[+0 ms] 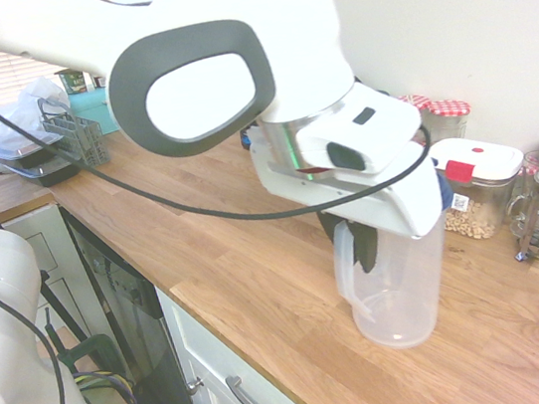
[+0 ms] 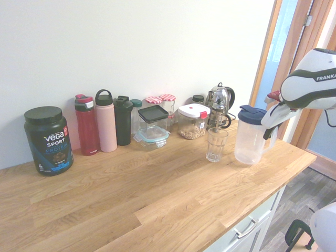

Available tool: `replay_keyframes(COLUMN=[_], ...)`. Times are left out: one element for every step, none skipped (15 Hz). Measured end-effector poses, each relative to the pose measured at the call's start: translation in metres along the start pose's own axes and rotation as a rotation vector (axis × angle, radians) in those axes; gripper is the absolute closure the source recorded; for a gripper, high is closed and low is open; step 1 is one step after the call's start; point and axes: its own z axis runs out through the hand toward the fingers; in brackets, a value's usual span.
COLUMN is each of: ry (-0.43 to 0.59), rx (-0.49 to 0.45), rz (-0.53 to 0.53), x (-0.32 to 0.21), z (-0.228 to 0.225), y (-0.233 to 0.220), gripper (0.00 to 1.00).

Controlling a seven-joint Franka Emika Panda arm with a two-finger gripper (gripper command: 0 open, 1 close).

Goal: Pour me some water

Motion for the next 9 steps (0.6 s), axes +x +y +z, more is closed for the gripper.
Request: replay_keyframes(ry=[0.009, 0.014, 0.012, 0.003, -0.008, -0.019, -0.026, -0.032, -0.034], rx=[0.007, 0.01, 0.01, 0.005, -0.003, -0.005, -0.007, -0.005, 0.004], rz=[-0.009, -0.019, -0.029, -0.037, -0.047, -0.059, -0.073, -0.086, -0.103], x=[-0.005, -0.012, -0.022, -0.036, -0.053, -0.072, -0.092, -0.113, -0.134], z=[-0.013, -0.026, -0.037, -0.048, -0.058, -0.065, -0.071, -0.076, -0.079], y=[-0.007, -0.016, -0.028, -0.042, -0.059, -0.077, -0.097, -0.116, -0.134], gripper=[1.0, 1.0, 1.0, 1.0, 1.0, 1.0, 1.0, 1.0, 1.0])
